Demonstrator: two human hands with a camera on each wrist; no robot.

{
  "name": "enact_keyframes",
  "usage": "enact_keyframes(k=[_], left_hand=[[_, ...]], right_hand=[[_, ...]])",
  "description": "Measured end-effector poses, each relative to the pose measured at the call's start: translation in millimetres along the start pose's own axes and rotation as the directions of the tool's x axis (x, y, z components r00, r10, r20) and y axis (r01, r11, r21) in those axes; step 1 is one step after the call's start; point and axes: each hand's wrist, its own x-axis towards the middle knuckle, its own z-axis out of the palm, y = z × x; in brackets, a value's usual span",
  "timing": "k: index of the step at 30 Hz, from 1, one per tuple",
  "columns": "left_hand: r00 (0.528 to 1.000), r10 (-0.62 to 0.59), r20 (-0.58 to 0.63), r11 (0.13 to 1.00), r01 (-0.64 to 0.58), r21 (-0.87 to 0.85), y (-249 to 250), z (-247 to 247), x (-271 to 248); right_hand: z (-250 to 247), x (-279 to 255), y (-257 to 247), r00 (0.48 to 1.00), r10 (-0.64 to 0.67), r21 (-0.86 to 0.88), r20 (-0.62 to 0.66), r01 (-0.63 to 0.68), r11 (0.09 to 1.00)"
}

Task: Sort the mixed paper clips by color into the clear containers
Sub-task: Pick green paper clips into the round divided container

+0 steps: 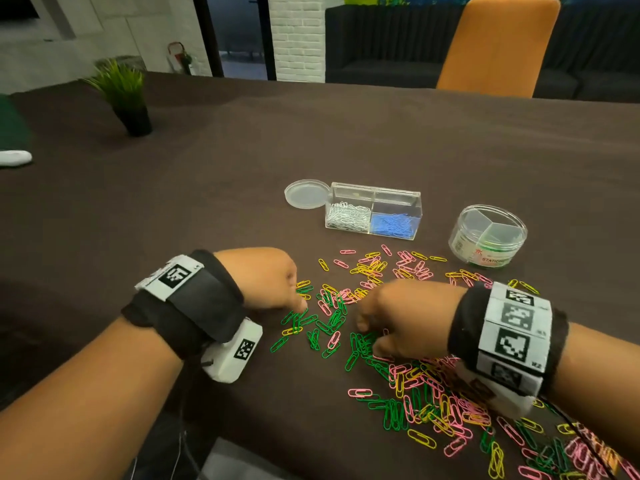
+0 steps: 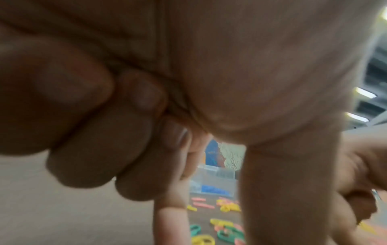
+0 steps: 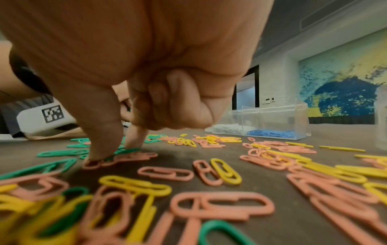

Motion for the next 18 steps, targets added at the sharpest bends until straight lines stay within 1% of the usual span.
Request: enact_keyframes(k=[3,7,8,10,12,13,14,16,17,18], left_hand=[[0.998,-0.045,0.042,0.995,0.041,0.096,6.7,6.8,2.7],[0.999,0.012,0.036,0.996,-0.016,0.088,13.9,9.4,5.5],[0.999,0.016,0.035,0.996,-0.019,0.084,14.0,9.9,5.5],[0.999,0.019,0.038,0.999,-0.02,0.034,12.0,8.9,4.7],[0.999,0.043,0.008,0.996,-0.042,-0.083,7.4,3.2,2.8],[0.998,0.061,-0.017,0.987,-0.063,-0.149,6.3,-1.4,1.6],[0.995,0.086,-0.048,0.971,-0.094,-0.218,6.4,-6.4,0.6],[0.986,0.128,-0.104,0.915,-0.158,-0.371,13.5,-15.9,0.6],[0.982,0.144,-0.124,0.879,-0.184,-0.44,20.8,-19.8,2.4],[0.977,0.159,-0.144,0.844,-0.21,-0.493,29.7,-23.7,6.2]], right_hand=[[3.6,2.8,2.3,1.0,-0.012,0.074,-0.008,0.013,0.997],[7.3,3.9,2.0,0.999,-0.033,0.106,-0.02,0.035,0.994],[6.8,2.8,3.1,0.999,-0.034,0.141,-0.037,0.039,0.989],[3.2,-1.4,11.3,0.997,-0.008,0.293,-0.078,0.031,0.956],[-3.4,-9.8,23.6,0.994,0.02,0.497,-0.103,0.034,0.867],[-7.8,-16.0,30.9,0.992,0.027,0.602,-0.122,0.052,0.797],[-11.7,-22.7,39.6,0.988,0.049,0.703,-0.145,0.068,0.707],[-19.6,-37.8,59.2,0.972,0.149,0.844,-0.183,0.078,0.531],[-23.6,-45.1,71.4,0.953,0.218,0.876,-0.21,0.085,0.475],[-28.2,-51.9,85.2,0.927,0.288,0.894,-0.239,0.094,0.439]])
